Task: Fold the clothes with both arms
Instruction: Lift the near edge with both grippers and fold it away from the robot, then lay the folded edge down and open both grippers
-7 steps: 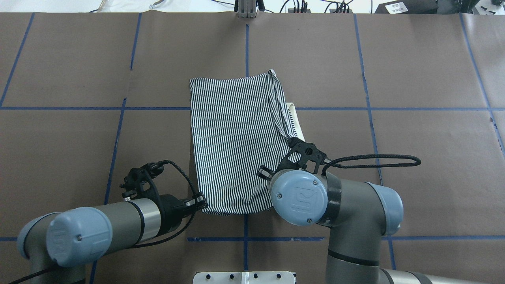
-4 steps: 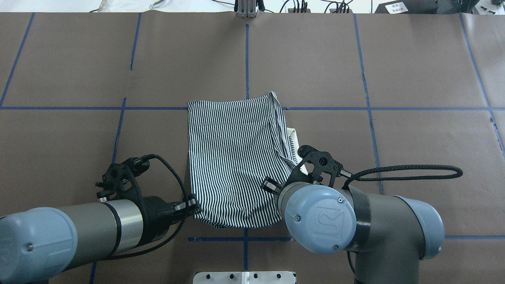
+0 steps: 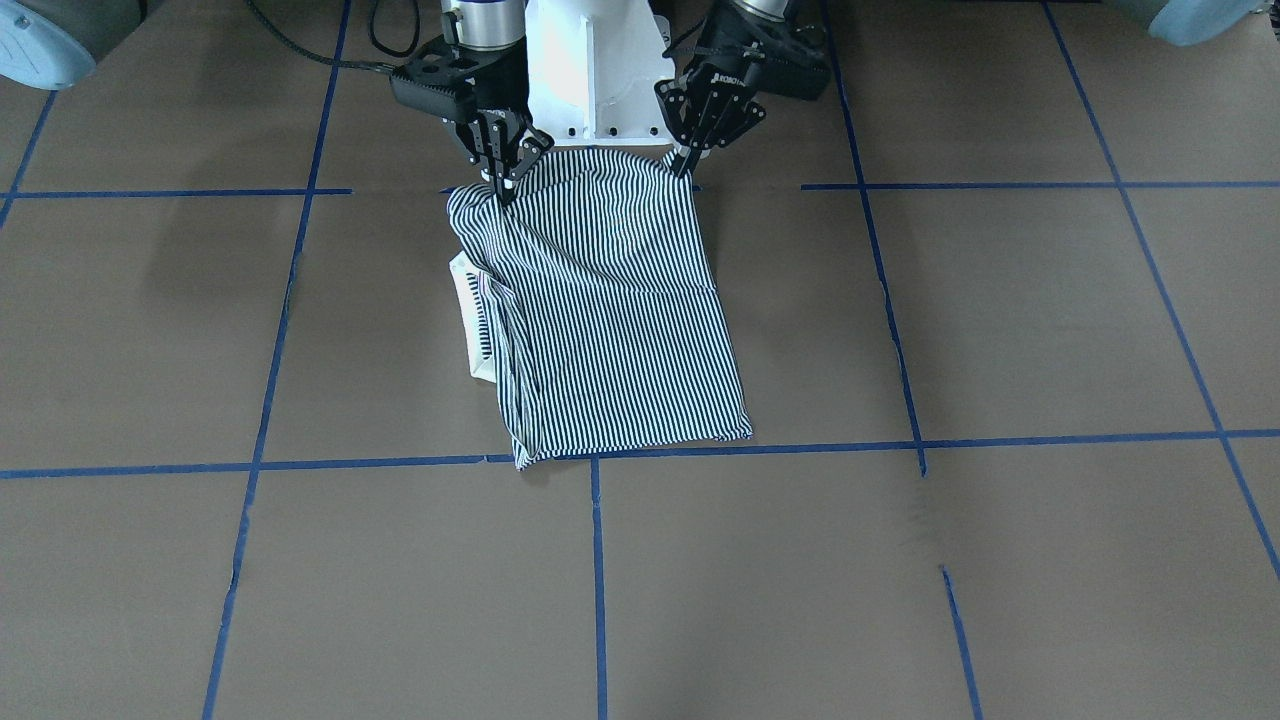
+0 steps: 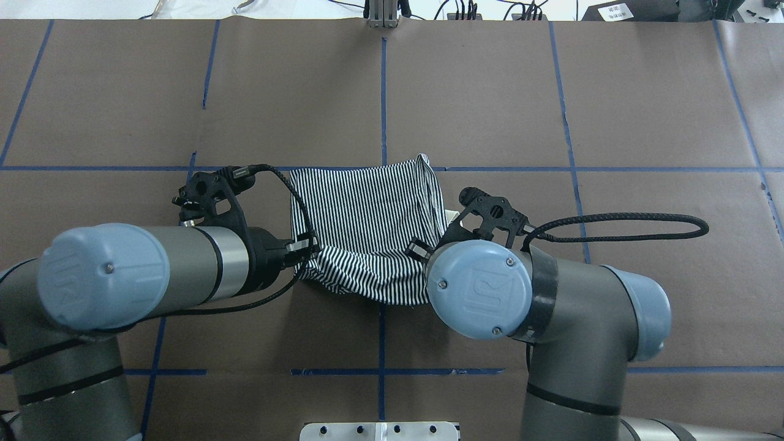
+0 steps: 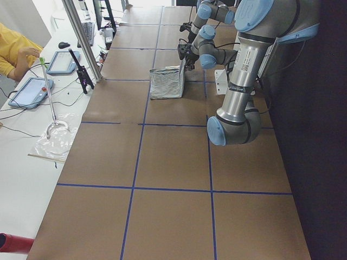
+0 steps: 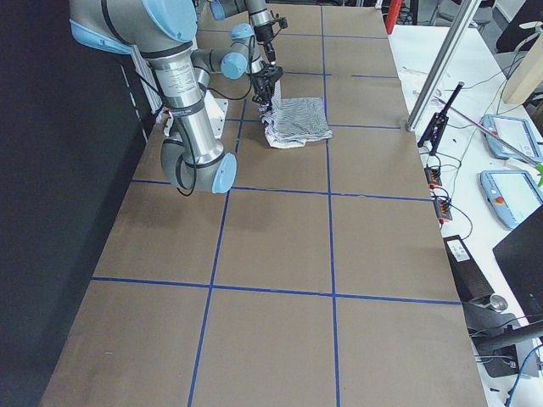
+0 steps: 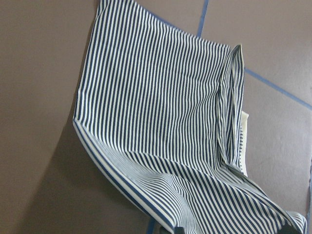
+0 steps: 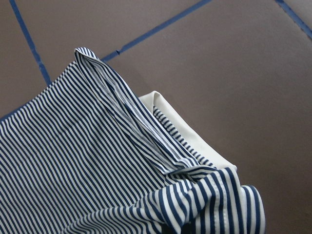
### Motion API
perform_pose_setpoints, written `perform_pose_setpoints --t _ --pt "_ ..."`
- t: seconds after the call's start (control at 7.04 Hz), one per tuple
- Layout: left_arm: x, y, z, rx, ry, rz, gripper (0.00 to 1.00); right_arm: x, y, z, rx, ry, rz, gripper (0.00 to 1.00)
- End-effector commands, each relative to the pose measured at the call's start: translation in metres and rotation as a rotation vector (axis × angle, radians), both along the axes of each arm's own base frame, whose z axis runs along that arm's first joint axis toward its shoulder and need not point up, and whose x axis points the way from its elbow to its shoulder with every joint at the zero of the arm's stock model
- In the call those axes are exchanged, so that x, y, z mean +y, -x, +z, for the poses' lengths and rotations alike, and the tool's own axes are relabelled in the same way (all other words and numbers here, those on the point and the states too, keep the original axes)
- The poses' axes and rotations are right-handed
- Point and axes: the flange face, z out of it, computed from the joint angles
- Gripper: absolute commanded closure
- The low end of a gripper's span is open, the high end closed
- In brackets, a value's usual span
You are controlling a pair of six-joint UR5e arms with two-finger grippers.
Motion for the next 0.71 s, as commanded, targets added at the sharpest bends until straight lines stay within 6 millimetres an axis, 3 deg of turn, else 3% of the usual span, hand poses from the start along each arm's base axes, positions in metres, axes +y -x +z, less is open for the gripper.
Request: perform_pose_setpoints --t 0.0,0.28,0.57 --pt "-0.071 -0.011 0.021 -0.104 -0.028 -0.056 1.0 -0.068 0.044 0.0 0.0 -0.014 0.064 1.0" --pt "-0.121 -0.03 0.054 -0.141 -0.041 -0.094 1.0 -0.124 0.079 0.012 0.023 -0.036 0.089 1.0" --pt "-0.149 -0.055 0.098 -0.14 -0.053 -0.105 1.0 -0.17 0.109 0.034 0.038 -0.047 0.107 1.0"
